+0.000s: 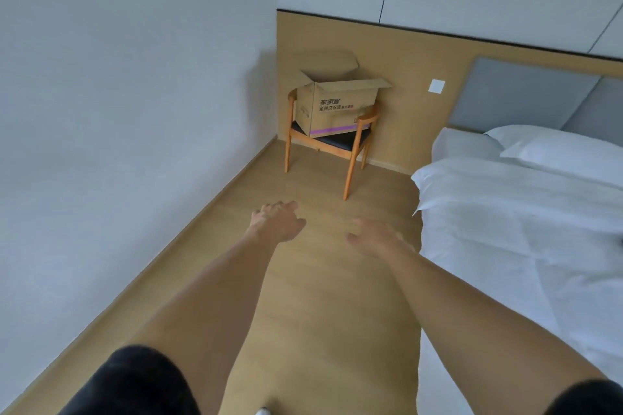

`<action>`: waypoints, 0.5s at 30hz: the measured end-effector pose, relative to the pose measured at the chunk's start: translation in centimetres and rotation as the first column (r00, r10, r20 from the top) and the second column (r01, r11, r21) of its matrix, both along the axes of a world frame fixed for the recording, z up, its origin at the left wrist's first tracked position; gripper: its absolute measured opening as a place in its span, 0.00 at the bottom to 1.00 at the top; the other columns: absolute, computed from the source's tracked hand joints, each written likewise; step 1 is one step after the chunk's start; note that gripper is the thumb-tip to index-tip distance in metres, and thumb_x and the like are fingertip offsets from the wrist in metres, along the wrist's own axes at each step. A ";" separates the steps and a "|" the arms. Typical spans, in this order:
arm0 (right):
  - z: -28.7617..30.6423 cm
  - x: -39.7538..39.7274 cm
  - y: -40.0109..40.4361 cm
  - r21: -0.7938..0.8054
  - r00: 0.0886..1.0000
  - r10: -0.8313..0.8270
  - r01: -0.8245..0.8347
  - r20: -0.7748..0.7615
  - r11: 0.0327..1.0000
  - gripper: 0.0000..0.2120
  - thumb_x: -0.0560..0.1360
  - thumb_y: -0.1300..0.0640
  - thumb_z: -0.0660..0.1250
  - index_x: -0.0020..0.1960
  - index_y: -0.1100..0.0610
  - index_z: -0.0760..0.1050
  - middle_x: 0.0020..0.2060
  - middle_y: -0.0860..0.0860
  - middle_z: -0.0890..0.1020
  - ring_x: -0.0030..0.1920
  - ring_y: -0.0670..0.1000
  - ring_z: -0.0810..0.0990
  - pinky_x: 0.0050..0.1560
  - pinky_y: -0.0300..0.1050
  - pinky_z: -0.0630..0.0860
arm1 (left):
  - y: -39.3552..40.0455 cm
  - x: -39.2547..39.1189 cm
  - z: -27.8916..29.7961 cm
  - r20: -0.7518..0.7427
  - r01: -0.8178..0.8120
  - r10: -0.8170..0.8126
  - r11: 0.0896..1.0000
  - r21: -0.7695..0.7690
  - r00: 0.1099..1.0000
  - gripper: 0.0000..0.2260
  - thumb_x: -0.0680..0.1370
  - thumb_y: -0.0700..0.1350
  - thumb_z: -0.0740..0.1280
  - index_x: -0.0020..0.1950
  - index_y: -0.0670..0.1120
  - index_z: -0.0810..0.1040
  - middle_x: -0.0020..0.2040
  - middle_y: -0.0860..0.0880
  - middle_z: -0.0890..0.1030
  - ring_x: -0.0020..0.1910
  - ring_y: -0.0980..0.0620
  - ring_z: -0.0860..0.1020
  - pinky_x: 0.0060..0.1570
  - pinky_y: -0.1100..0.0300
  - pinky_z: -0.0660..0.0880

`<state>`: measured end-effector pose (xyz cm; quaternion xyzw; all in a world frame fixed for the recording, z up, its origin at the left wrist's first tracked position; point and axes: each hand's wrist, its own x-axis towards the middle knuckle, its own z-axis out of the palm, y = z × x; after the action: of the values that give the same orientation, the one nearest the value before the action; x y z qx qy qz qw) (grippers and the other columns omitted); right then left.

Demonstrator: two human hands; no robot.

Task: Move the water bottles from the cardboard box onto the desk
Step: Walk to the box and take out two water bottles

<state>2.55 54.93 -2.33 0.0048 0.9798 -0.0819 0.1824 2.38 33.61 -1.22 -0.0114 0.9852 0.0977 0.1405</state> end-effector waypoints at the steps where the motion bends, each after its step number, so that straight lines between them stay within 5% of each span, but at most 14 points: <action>1: 0.2 -1.5 -0.1 0.006 1.000 -0.020 0.020 0.002 1.000 0.28 0.81 0.39 0.56 0.79 0.47 0.60 0.76 0.54 0.68 0.75 0.59 0.67 0.70 0.56 0.66 | -0.2 -2.0 0.1 0.002 0.018 -0.018 1.000 0.009 1.000 0.23 0.83 0.57 0.56 0.77 0.52 0.65 0.73 0.44 0.71 0.72 0.41 0.68 0.68 0.46 0.66; 9: 1.5 -11.3 0.0 -0.052 0.983 -0.178 0.176 -0.033 0.983 0.27 0.80 0.41 0.56 0.78 0.45 0.61 0.74 0.52 0.70 0.72 0.59 0.69 0.69 0.56 0.68 | -0.1 -16.0 0.7 -0.022 0.195 -0.194 0.981 0.012 0.981 0.23 0.83 0.55 0.57 0.77 0.53 0.66 0.73 0.43 0.72 0.71 0.40 0.70 0.66 0.43 0.67; 15: 1.1 -17.7 1.7 -0.080 0.956 -0.292 0.289 -0.039 0.954 0.23 0.78 0.43 0.58 0.71 0.46 0.67 0.64 0.52 0.77 0.62 0.57 0.74 0.53 0.52 0.64 | 2.2 -23.9 -0.4 0.012 0.274 -0.274 0.961 -0.019 0.962 0.20 0.83 0.53 0.56 0.74 0.52 0.68 0.70 0.44 0.73 0.69 0.40 0.71 0.64 0.43 0.68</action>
<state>-15.18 56.66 -1.19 0.1400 0.9691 -0.1435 0.1436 -21.55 35.82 -1.63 0.1233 0.9776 0.0670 0.1571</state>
